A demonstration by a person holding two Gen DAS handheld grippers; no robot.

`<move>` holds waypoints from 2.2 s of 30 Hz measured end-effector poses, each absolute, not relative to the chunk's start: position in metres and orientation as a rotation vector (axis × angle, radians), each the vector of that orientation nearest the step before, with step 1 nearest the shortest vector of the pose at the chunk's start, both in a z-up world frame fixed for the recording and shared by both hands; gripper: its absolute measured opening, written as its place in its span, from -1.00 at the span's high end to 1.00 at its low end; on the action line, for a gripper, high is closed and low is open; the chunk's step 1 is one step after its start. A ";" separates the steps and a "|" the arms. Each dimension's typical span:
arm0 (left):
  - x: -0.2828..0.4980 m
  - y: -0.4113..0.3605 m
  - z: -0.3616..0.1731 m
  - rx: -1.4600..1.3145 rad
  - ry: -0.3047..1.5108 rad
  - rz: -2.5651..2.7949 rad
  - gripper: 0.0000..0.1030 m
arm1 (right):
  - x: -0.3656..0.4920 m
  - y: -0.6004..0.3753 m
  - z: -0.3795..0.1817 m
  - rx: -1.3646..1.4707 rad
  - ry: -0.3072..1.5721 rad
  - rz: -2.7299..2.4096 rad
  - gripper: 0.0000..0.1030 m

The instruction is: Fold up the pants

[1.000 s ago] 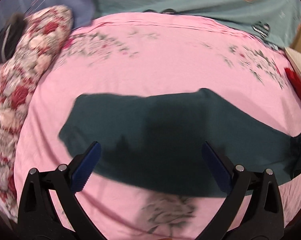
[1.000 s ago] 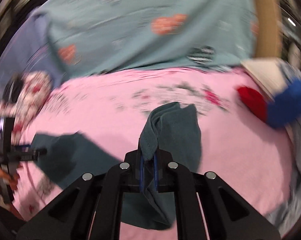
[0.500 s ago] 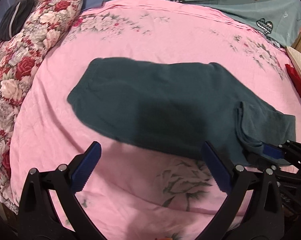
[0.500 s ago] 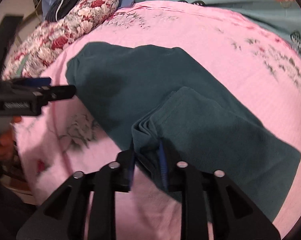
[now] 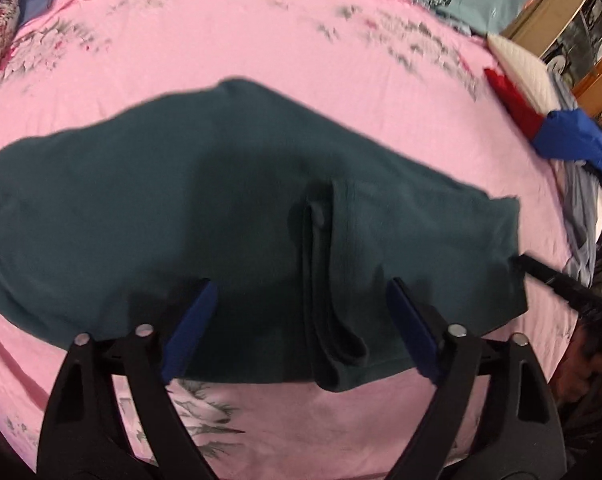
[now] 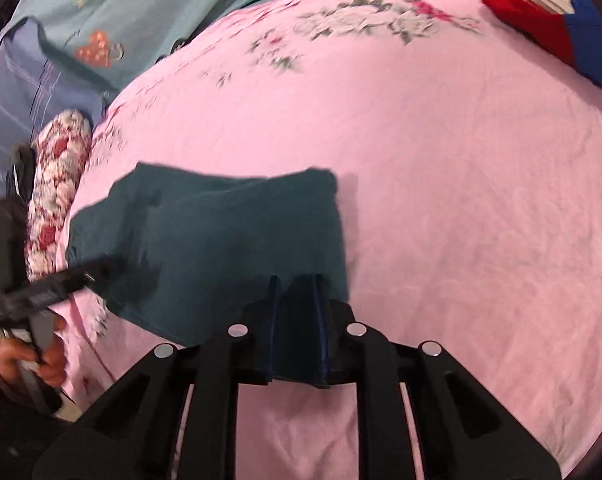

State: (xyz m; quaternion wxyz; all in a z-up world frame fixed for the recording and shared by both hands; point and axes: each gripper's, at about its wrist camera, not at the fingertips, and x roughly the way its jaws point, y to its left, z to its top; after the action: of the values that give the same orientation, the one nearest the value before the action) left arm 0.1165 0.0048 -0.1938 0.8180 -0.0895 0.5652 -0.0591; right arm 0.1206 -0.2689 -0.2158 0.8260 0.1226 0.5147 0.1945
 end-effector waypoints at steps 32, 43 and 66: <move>0.112 -0.006 -0.190 0.013 1.129 -0.043 -0.61 | 0.103 -0.245 -0.214 -0.013 1.143 0.559 0.72; 0.079 0.024 -0.184 -0.004 1.157 0.189 -0.72 | 0.115 -0.223 -0.230 -0.129 1.156 0.685 0.17; 0.144 0.338 -0.107 -0.236 1.063 0.012 -0.84 | 0.039 0.161 -0.171 -0.279 0.836 0.862 0.13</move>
State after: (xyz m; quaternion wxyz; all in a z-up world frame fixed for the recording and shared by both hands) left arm 0.1440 0.3381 -0.1069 0.8553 -0.1121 0.5058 0.0058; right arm 0.0393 0.1608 -0.1714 0.8159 -0.1310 0.3920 0.4042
